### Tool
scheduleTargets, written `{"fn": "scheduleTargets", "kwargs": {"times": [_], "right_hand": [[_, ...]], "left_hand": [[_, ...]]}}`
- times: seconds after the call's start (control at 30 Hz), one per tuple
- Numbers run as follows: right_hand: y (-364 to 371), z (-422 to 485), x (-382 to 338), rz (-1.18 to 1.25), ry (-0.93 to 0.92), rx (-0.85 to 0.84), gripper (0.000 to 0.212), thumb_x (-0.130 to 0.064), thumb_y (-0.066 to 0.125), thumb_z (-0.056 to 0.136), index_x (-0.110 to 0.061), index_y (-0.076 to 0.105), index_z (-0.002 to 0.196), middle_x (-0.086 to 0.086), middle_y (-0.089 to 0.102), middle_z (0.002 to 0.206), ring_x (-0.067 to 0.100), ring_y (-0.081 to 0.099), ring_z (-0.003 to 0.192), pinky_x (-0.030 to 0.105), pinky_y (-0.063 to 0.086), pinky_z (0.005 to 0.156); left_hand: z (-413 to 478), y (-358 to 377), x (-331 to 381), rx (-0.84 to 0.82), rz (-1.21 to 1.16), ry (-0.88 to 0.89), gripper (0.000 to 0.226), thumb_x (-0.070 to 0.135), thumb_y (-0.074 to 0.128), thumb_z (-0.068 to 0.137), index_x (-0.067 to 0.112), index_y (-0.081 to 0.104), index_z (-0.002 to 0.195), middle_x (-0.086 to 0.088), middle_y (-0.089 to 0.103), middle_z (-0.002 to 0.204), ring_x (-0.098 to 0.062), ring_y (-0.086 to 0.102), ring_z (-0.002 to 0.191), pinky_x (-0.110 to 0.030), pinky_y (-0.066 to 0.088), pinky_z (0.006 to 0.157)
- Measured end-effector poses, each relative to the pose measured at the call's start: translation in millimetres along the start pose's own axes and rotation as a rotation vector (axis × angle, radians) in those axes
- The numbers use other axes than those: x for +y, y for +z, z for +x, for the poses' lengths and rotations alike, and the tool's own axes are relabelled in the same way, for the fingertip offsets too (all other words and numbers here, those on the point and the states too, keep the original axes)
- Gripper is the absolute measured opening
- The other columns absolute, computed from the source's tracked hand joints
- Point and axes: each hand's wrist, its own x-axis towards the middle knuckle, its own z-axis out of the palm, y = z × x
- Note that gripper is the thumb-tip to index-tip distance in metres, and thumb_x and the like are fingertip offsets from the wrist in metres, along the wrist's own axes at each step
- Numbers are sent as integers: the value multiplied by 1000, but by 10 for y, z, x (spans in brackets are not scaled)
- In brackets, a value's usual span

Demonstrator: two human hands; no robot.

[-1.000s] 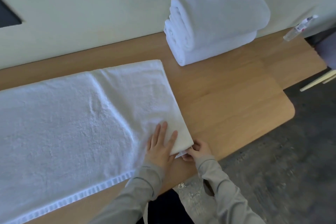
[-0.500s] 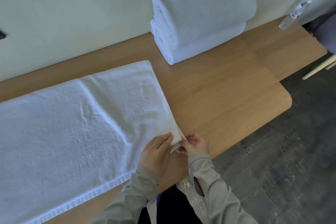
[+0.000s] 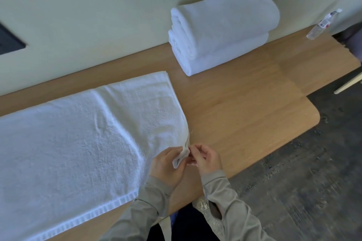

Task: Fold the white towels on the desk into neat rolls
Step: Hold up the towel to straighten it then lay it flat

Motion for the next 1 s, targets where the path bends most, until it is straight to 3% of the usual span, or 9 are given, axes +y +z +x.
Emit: {"fn": "scheduleTargets", "kwargs": {"times": [0.13,0.27,0.4,0.5,0.6,0.7,0.8,0.9,1.0], "right_hand": [[-7,31,-51,35,28,-63,24,0,49,93,-7,66,76,5,69,68,15,66,59,24,55,57],[49,33,-73,-27,1,-33,15,5,61,84,-4,63,73,3,67,57,14,64,51,24,56,55],[130,21,-132,-130,-12,-6,23,6,70,75,-11,58,66,5,61,60,20,59,55,31,55,59],[158,-23,-186,-279,-114,35,24,0,72,74,-17,57,65,-1,61,57,15,57,52,28,53,55],[215,-88,-261,-355,-192,37,23,-6,73,74,-21,57,65,-2,61,58,16,56,54,34,54,59],[289,-122,-336,-348,-236,33,23,-5,73,74,-20,58,65,-3,60,57,14,56,54,31,54,57],[313,-147,-369,-350,-276,21,25,-3,71,72,-21,58,63,-7,58,54,6,54,50,21,50,52],[301,-174,-385,-386,-286,19,26,-3,70,71,-24,57,62,-8,58,52,2,53,49,16,48,51],[213,-163,-377,-408,-222,93,22,-5,69,73,-21,57,64,-3,61,59,12,57,55,29,53,58]], "left_hand": [[52,-58,33,-23,-29,-15,38,39,61,77,4,73,83,-4,72,78,-19,66,71,-33,53,64],[63,-65,-45,-42,-69,-109,25,19,63,89,0,69,74,-7,68,67,-23,62,65,-41,51,65],[83,-106,-90,66,-184,-298,51,14,63,88,24,37,45,9,37,39,-6,37,44,-14,31,48],[76,-141,-114,192,-232,-324,56,13,64,87,26,28,47,9,28,40,-6,28,44,-13,23,47],[49,-180,-91,202,-200,-168,51,14,65,86,28,34,48,10,34,42,-5,34,44,-11,29,46],[13,-229,-49,202,-164,-43,41,29,59,86,9,47,52,7,44,46,-10,44,47,-21,40,46],[42,-311,-11,274,-110,21,29,15,62,85,14,53,58,23,40,55,1,45,53,-5,34,50],[108,-409,-13,412,-64,-78,39,1,68,81,13,47,51,18,32,52,-6,37,52,-9,29,46],[175,-578,1,572,-124,-196,54,3,65,85,24,28,50,16,19,49,-8,26,47,-13,20,45]]}}
